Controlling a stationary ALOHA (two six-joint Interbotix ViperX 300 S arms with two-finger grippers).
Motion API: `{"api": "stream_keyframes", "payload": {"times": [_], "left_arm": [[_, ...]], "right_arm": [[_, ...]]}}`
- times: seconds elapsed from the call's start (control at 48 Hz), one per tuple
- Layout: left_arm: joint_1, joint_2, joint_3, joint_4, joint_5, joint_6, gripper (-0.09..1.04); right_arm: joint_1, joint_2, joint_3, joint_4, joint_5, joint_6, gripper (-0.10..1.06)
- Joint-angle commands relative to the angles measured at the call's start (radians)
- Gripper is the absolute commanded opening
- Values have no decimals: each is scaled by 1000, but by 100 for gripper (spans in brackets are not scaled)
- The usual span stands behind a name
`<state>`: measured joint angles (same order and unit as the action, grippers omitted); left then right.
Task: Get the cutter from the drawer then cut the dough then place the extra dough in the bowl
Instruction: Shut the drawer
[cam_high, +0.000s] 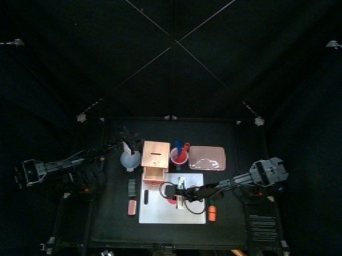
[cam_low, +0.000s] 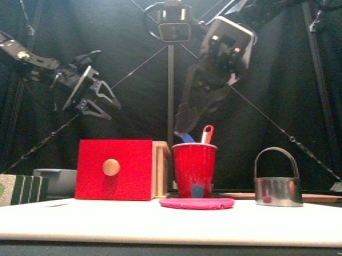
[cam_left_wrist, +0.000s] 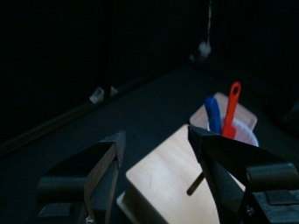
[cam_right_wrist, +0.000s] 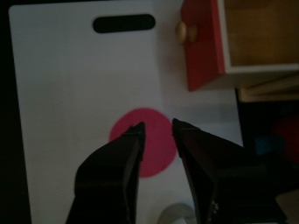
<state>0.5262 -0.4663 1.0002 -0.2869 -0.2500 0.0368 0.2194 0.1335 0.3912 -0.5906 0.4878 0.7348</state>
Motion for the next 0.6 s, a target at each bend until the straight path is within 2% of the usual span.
{"api": "stream_keyframes", "payload": {"times": [0.021,0.188,0.354,0.5,0.604], "left_arm": [[5,71,-112,83,87,0,88],[3,186,-213,210,144,-3,70],[21,287,-310,227,207,0,53],[29,354,-390,276,311,2,45],[28,403,-451,344,411,2,43]], "right_arm": [[3,52,-80,-8,-28,5,58],[17,141,-166,-11,-32,-5,42],[12,204,-229,6,-72,6,31],[11,255,-275,31,-86,3,21],[9,273,-287,32,-84,3,18]]}}
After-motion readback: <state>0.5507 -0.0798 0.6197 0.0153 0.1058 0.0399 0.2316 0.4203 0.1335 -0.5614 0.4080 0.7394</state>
